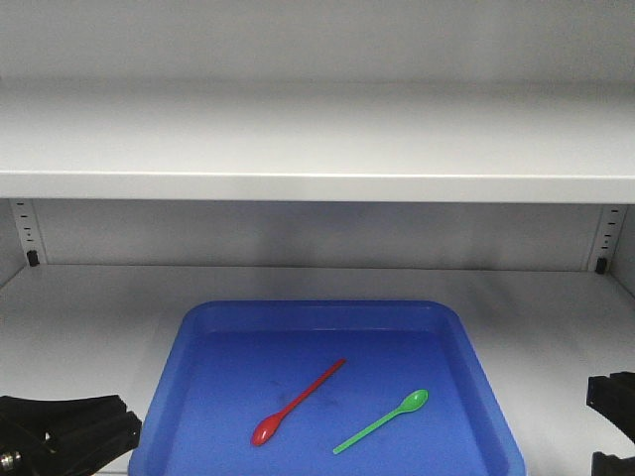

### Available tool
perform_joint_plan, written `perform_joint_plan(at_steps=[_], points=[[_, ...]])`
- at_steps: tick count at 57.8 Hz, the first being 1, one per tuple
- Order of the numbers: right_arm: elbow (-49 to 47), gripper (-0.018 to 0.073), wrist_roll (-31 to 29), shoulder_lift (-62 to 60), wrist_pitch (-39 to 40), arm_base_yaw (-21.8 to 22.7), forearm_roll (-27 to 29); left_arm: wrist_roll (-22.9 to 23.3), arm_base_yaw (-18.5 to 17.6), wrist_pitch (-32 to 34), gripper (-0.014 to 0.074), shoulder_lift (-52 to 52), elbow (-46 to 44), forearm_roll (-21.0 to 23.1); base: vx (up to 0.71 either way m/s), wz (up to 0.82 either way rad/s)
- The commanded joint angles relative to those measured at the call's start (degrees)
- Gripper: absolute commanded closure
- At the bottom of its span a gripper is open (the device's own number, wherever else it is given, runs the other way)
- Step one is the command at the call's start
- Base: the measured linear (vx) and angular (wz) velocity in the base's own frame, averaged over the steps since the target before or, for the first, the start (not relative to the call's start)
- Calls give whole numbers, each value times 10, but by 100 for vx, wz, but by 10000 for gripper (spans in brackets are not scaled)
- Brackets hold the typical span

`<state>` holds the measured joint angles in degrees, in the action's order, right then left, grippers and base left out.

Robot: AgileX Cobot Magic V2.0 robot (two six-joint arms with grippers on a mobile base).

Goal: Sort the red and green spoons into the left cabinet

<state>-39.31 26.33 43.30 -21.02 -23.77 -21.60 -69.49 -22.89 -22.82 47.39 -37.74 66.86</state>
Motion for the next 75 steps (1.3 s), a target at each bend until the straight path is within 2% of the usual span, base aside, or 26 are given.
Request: perform_joint_plan(at_steps=[1, 9, 12, 15, 19, 23, 28, 32, 36, 42, 55, 72, 75], points=[[-18, 564, -5, -4, 37, -1, -8, 5, -5, 17, 597, -5, -14, 23, 0, 0], [-18, 564, -5, -4, 37, -1, -8, 21, -5, 75, 597, -6, -11, 15, 0, 0], [-18, 564, -5, -4, 37, -1, -8, 56, -4, 107, 597, -15, -11, -6, 0, 0], [-18, 564, -5, -4, 37, -1, -8, 106, -4, 133, 597, -29, -11, -49, 0, 0], [-18, 564, -5, -4, 37, -1, -8, 201, -2, 155, 597, -49, -11, -145, 0, 0], [-18, 564, -5, -4, 37, -1, -8, 321, 12, 154, 597, -73, -9, -275, 0, 0], [-18, 564, -5, -4, 37, -1, -8, 481, 42, 148, 597, -109, 2, -403, 0, 0], [-18, 564, -5, -4, 37, -1, -8, 577, 76, 149, 597, -144, 23, -479, 0, 0], [-18, 564, -5, -4, 37, -1, -8, 630, 106, 155, 597, -183, 55, -524, 0, 0], [-18, 564, -5, -4, 37, -1, -8, 640, 126, 175, 597, -240, 111, -541, 0, 0], [-18, 564, -5, -4, 37, -1, -8, 622, 126, 222, 597, -349, 234, -548, 0, 0], [-18, 564, -5, -4, 37, -1, -8, 622, 126, 346, 597, -477, 400, -582, 0, 0], [-18, 564, -5, -4, 37, -1, -8, 623, 126, 331, 597, -492, 404, -581, 0, 0]])
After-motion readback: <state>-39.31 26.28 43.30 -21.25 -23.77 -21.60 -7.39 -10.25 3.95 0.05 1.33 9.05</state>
